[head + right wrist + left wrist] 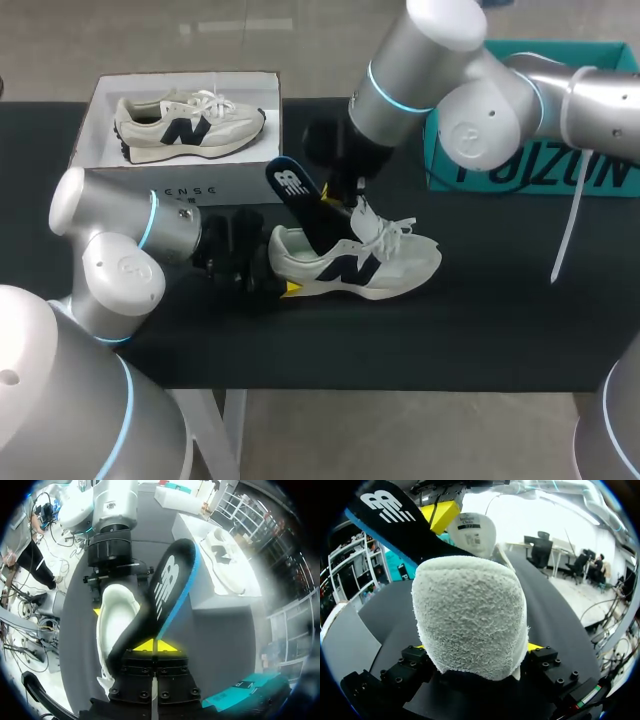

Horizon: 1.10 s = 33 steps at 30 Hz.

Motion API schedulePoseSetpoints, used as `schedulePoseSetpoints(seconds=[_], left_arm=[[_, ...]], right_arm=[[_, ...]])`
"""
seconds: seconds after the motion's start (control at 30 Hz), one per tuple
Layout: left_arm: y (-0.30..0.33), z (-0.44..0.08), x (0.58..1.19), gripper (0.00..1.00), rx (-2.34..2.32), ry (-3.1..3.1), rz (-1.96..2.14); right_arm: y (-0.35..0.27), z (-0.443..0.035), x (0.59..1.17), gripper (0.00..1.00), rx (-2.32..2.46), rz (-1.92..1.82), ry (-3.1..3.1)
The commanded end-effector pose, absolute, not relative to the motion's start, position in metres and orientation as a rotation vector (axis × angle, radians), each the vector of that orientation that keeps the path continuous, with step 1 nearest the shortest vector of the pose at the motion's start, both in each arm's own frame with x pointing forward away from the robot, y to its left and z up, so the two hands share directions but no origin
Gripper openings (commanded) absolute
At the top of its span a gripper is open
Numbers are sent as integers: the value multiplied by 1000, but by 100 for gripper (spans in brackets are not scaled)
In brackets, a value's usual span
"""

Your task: Take the shoe out of the shoebox, open the shoe tongue, remove and reinsert the insole, then place the shoe into the shoebox

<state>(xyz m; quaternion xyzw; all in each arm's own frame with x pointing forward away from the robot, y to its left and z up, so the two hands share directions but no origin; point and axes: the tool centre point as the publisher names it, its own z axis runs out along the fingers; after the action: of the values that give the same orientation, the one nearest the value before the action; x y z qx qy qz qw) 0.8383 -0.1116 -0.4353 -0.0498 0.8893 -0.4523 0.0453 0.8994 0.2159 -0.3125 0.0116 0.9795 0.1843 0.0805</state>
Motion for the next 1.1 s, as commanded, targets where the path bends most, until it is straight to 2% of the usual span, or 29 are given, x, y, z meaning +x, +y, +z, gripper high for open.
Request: schedulePoseSetpoints(seconds=[0.03, 0.27, 0.53, 0.83, 0.97, 1.1], left_arm=[[-113, -440, 839, 0, -153, 2714, -1382], [-113, -440, 839, 0, -153, 2714, -1382], [-113, -440, 839, 0, -153, 2714, -1382], [-113, -440, 839, 0, -153, 2714, -1382], [-113, -440, 839, 0, -153, 2714, -1382], [-113, -440, 839, 0, -153, 2714, -1382]], right_arm=[[217, -317, 900, 0, 33, 583, 2923], [219, -319, 898, 1, 52, 662, 2903], [216, -320, 900, 15, 71, 730, 2891], [218, -321, 903, 16, 92, 796, 2892], [221, -317, 905, 25, 119, 878, 2889], [226, -315, 905, 23, 143, 918, 2893]])
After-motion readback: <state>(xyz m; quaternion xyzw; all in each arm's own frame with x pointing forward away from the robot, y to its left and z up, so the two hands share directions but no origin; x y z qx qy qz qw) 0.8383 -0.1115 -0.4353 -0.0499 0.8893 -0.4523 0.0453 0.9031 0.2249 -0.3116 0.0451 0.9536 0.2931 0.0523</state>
